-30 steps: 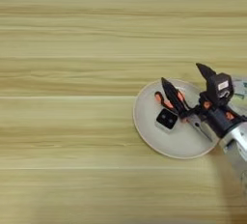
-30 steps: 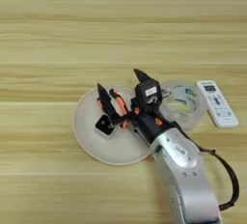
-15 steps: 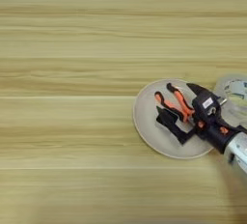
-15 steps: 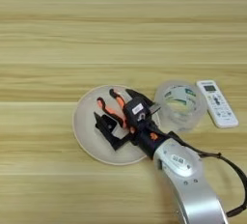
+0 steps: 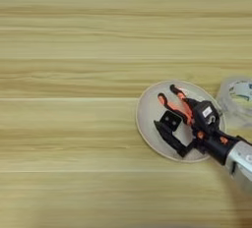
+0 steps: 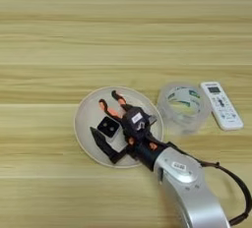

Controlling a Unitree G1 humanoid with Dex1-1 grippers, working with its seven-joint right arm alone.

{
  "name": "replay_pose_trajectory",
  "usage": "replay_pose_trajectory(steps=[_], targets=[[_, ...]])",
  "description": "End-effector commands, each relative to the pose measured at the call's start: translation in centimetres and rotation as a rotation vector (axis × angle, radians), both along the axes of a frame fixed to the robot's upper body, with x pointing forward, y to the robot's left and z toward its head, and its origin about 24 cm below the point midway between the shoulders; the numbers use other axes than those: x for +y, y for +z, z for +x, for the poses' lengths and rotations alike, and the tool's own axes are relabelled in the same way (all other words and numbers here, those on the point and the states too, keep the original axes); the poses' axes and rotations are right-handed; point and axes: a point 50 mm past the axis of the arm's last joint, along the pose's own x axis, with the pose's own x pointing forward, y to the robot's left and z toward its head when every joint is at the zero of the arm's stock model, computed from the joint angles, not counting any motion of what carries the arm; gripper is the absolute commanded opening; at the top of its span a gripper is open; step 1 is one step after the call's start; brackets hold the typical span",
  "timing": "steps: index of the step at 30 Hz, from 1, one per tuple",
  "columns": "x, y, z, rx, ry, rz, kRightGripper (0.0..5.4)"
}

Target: Move the objects on the table

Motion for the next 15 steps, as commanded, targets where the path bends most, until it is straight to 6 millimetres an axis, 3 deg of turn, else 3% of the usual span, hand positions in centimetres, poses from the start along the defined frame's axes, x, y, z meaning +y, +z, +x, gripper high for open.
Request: replay_pose_trajectory(steps=[1,15], targets=[[0.26,1.35,1.03,-0.078,0.013,0.005,5.39],[0.69,0.57,1.17,-0.054,0.038,-0.001,5.39]])
